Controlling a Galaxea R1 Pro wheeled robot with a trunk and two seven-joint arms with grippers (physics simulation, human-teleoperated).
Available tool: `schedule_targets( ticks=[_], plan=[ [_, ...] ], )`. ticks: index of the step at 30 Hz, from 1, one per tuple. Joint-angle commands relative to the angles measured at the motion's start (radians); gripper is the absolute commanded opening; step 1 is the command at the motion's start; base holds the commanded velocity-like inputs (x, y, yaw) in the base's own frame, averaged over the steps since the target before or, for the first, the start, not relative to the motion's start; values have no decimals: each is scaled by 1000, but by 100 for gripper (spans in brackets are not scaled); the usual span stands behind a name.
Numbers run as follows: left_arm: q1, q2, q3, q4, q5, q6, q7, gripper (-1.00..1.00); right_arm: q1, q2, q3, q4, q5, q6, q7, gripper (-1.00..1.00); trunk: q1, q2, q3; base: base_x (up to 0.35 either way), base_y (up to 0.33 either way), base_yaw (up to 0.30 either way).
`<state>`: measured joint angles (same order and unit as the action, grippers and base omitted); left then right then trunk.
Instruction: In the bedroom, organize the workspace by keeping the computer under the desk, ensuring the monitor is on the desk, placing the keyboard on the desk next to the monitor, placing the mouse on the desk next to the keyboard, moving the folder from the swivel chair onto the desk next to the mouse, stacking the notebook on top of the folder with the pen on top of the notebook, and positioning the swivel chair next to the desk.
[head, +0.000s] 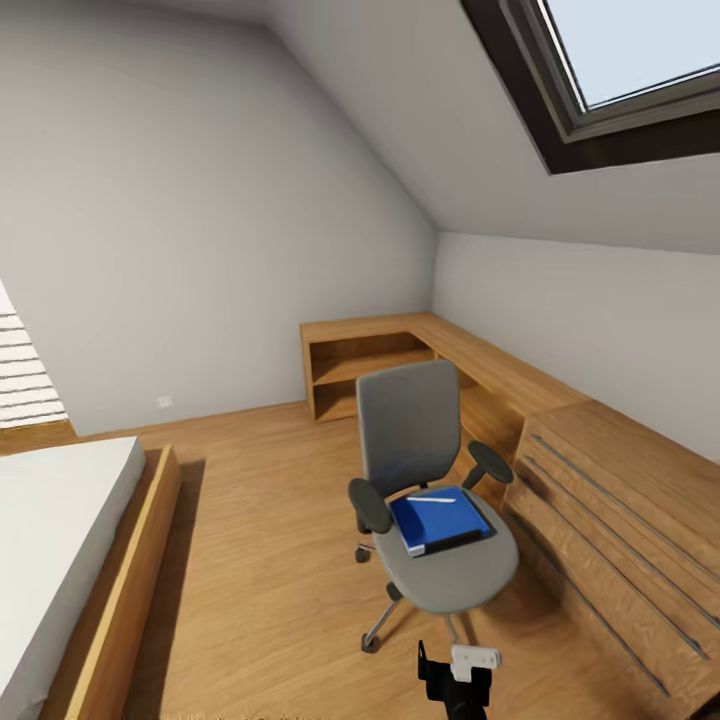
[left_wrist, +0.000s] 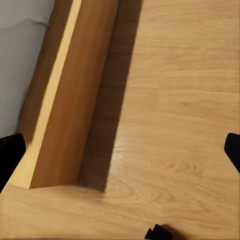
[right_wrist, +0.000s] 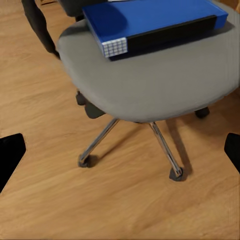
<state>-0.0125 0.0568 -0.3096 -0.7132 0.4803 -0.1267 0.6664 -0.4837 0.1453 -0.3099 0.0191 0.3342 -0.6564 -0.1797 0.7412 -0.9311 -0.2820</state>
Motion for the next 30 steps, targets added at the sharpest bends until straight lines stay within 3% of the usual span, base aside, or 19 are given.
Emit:
schedule_targets(
  ticks=[1,8,25,26,28,29,30],
  plan=[
    [-1,2,-8,0,11,-7,6,100,-1,-2,-5,2,11,-3,-7,100,0,-1,-1,0,0,288],
    [-1,0,-8,0,9,-15,6,100,-1,-8,-5,0,14,-6,-6,100,0,-1,-1,0,0,152],
    [-1,-3,-9,-5,7,-57,5,100,-1,-10,-5,0,15,-8,-2,100,0,-1,-1,0,0,8],
    [-1,8,-7,-64,6,-52,4,100,-1,-11,-6,-11,14,-7,-3,100,0,-1,-1,0,0,0],
    [-1,15,-6,-105,7,-48,4,100,-1,-12,-8,-22,12,-3,-5,100,0,-1,-1,0,0,0],
    [-1,26,3,-182,8,-24,3,100,-2,-16,-14,-62,3,3,-8,100,0,-1,-1,0,0,0],
    [-1,35,33,-296,9,77,6,100,-3,-17,-41,-155,-44,41,-20,100,0,-1,-1,0,0,0]
  ],
)
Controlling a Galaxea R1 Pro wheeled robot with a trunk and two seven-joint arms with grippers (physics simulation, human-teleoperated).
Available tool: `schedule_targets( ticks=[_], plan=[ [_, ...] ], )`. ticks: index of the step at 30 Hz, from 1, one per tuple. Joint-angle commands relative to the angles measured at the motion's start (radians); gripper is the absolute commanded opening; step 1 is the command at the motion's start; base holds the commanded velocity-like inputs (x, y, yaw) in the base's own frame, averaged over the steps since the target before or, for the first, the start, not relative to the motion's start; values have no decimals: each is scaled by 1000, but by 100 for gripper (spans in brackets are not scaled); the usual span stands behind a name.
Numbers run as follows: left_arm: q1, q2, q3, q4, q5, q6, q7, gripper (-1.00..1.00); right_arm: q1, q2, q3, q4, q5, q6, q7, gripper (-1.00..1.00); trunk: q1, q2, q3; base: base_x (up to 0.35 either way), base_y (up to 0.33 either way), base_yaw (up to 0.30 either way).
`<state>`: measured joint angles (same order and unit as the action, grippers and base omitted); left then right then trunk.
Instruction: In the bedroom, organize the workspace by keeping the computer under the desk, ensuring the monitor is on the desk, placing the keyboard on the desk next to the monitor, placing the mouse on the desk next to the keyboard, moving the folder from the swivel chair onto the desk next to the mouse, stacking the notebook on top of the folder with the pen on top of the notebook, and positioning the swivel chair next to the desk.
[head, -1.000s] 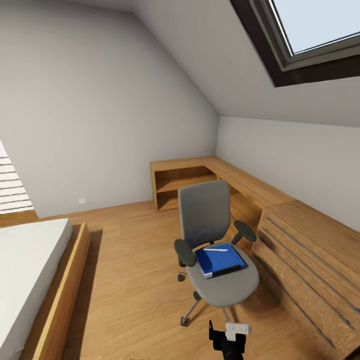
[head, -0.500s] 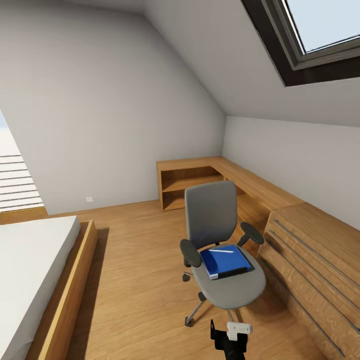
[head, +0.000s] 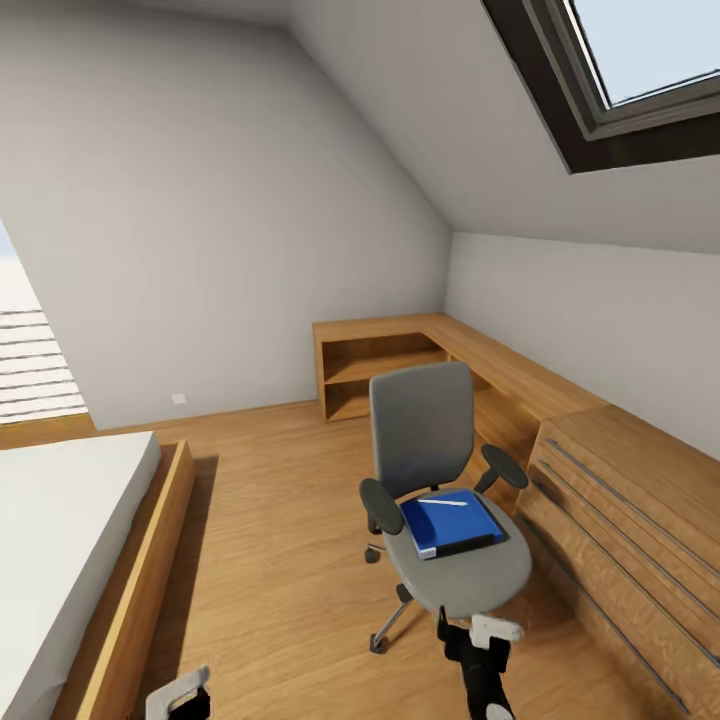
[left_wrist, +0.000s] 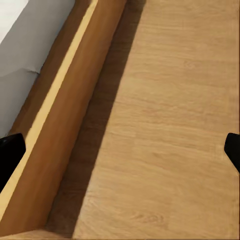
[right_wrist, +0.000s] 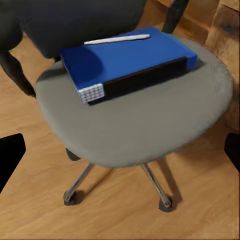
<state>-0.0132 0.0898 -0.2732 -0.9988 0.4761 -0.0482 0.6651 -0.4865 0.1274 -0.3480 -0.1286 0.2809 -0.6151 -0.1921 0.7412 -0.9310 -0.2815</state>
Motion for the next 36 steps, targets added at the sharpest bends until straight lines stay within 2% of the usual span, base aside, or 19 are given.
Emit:
schedule_targets(
  ticks=[1,2,3,4,6,7,8,9,12,14,21,26,27,28,30,33,36],
  plan=[
    [-1,3,28,-74,13,93,8,100,-2,1,-17,-67,-42,57,-14,100,0,-1,-2,0,0,0],
    [-1,4,41,-98,14,131,8,100,-3,2,-22,-90,-63,81,-16,100,0,-1,-2,0,0,0],
    [-31,1,111,-164,30,297,9,100,-28,-1,-34,-166,-159,243,-21,100,0,-1,-2,0,0,0],
    [-48,0,125,-173,40,328,9,100,-44,-2,-35,-179,-177,286,-21,100,0,-1,-2,0,0,0],
    [-136,0,158,-167,102,408,10,100,-130,-4,-40,-207,-224,436,-25,100,0,-1,-2,0,0,0],
    [-184,1,166,-141,142,428,9,100,-174,-5,-43,-214,-236,493,-29,100,0,-1,-2,0,0,0],
    [-207,2,169,-127,163,435,8,100,-193,-5,-44,-216,-240,516,-32,100,0,-1,-2,0,0,0],
    [-259,3,176,-99,221,448,7,100,-231,-6,-48,-221,-250,568,-51,100,0,-1,-2,0,0,0],
    [-292,0,177,-83,265,451,7,100,-255,-5,-57,-218,-256,604,-79,100,0,-1,-2,0,0,0],
    [-303,-1,178,-76,279,451,6,100,-263,-3,-62,-214,-259,615,-90,100,0,-1,-2,0,0,0],
    [-314,-2,177,-82,292,450,9,100,-270,-5,-74,-209,-263,625,-101,100,0,-1,-2,10,0,0],
    [-315,-6,165,-85,270,451,10,100,-271,-9,-79,-213,-324,629,-104,100,0,-1,-2,238,0,0],
    [-315,-6,152,-85,258,451,10,100,-271,-9,-79,-213,-337,629,-103,100,0,-1,-2,302,0,0],
    [-315,-6,112,-84,237,451,10,100,-271,-9,-79,-213,-355,628,-102,100,0,-1,-2,319,0,0],
    [-315,-5,86,-83,232,452,10,100,-271,-10,-78,-213,-360,629,-102,100,0,-1,-2,323,0,0],
    [-315,-4,70,-81,228,452,10,100,-271,-11,-78,-213,-362,629,-101,100,0,-1,-2,326,0,0],
    [-315,-4,68,-81,228,452,10,100,-271,-11,-78,-213,-362,628,-100,100,0,-1,-2,327,0,0]
  ],
)
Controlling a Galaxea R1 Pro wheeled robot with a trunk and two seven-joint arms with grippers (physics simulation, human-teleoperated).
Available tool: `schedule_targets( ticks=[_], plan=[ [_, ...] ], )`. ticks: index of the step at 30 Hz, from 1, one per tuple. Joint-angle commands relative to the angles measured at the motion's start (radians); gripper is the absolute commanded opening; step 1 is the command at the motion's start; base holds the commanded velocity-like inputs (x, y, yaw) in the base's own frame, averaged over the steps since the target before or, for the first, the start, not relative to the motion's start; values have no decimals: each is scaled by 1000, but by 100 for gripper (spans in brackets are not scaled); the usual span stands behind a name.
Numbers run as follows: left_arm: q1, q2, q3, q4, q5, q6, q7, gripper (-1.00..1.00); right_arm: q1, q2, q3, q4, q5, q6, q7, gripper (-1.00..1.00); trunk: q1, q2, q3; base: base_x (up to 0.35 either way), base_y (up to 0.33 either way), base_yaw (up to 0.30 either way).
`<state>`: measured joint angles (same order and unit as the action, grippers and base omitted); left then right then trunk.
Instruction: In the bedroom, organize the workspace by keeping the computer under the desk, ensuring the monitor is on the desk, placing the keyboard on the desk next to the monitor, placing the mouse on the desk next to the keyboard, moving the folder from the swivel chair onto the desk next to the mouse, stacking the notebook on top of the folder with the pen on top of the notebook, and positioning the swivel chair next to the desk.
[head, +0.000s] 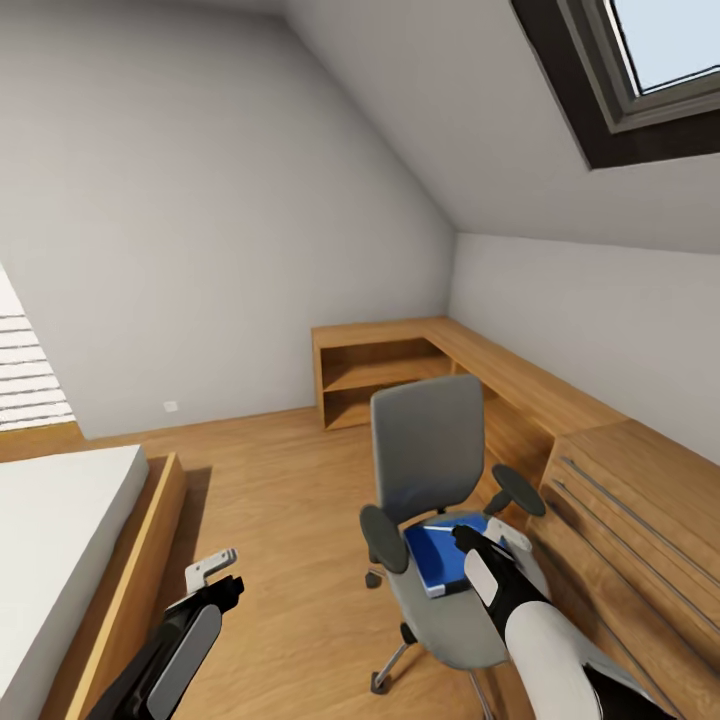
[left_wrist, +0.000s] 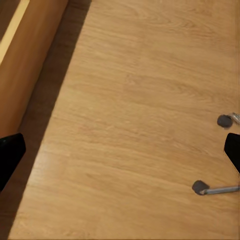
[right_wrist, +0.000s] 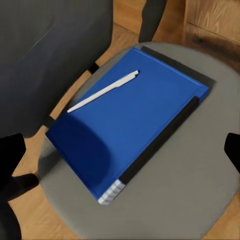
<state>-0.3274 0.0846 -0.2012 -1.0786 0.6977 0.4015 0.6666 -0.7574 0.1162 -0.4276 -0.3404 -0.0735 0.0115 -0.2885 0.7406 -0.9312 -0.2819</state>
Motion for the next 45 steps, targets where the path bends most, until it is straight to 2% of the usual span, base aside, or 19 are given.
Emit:
schedule_targets(
  ticks=[1,24,26,29,32,45],
  plan=[
    [-1,1,-4,-1,7,2,8,100,0,0,1,-2,-8,1,-3,100,1,-1,-1,327,0,0],
    [-1,0,-6,-1,8,1,10,100,0,-5,1,-3,-7,2,-4,100,1,-1,-1,326,0,0],
    [-1,0,-6,-1,8,3,9,100,0,-16,1,-2,-8,2,-3,100,1,-1,-1,148,0,0],
    [-1,0,-6,-7,7,3,8,100,0,-19,0,-3,-8,2,-3,100,1,-1,-1,30,0,0],
    [-1,-1,-4,-52,12,3,8,100,0,-23,0,-3,-8,1,-3,100,1,-1,-1,10,0,0],
    [-1,-2,-5,-64,13,2,11,100,0,-39,0,-1,-9,2,-3,100,51,-92,-42,0,0,0]
  ],
)
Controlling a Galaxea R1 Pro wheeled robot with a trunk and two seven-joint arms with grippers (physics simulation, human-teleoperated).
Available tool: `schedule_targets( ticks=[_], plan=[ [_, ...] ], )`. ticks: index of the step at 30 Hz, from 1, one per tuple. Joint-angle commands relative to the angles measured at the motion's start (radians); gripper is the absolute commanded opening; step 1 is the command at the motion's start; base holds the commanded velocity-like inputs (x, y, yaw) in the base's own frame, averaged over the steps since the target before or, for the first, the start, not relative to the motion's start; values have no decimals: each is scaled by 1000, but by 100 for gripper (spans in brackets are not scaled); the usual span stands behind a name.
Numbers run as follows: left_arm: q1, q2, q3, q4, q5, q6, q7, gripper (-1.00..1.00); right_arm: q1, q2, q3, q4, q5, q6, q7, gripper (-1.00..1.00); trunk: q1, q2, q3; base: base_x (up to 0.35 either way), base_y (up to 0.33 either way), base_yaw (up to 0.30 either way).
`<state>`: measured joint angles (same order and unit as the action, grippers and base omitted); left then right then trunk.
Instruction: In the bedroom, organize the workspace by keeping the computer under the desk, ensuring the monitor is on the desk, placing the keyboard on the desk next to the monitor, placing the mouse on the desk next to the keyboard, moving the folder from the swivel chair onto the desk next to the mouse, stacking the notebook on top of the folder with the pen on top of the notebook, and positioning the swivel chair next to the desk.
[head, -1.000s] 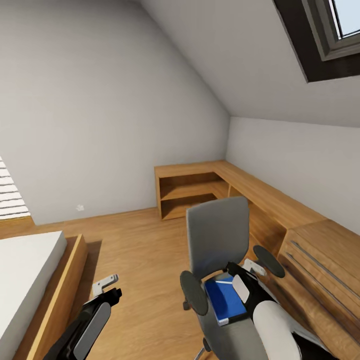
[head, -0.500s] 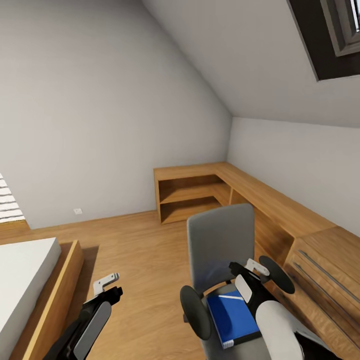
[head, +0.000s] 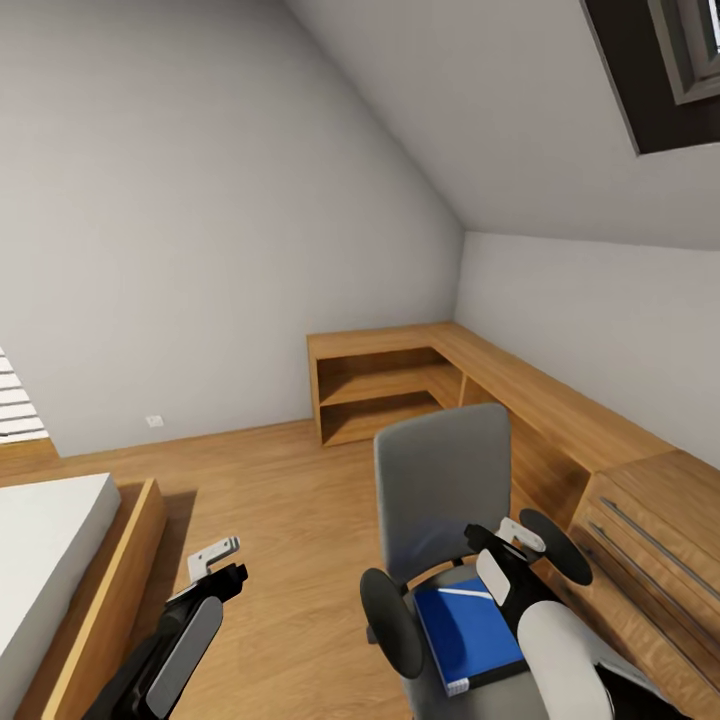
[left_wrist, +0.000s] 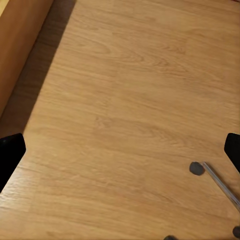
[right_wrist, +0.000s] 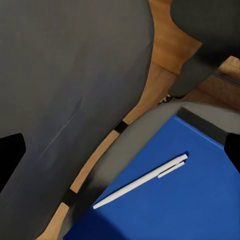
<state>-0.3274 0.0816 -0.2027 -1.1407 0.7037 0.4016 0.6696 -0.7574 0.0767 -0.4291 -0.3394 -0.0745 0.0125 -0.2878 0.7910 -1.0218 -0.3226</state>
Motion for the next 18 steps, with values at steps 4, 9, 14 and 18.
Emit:
schedule_targets(
  ticks=[4,9,14,18],
  plan=[
    [-1,1,-3,-3,7,1,9,100,0,0,1,-1,-8,3,-5,100,16,-29,-14,0,0,0],
    [-1,1,-4,-3,7,1,10,100,0,0,-2,-1,-9,38,-7,100,35,-64,-30,0,0,0],
    [-1,0,-4,-4,7,0,10,100,0,0,-19,-1,-10,127,-8,100,54,-99,-45,0,0,0],
    [-1,0,-4,-4,7,0,10,100,0,0,-35,-4,-9,187,-13,100,69,-127,-58,0,0,0]
  ],
)
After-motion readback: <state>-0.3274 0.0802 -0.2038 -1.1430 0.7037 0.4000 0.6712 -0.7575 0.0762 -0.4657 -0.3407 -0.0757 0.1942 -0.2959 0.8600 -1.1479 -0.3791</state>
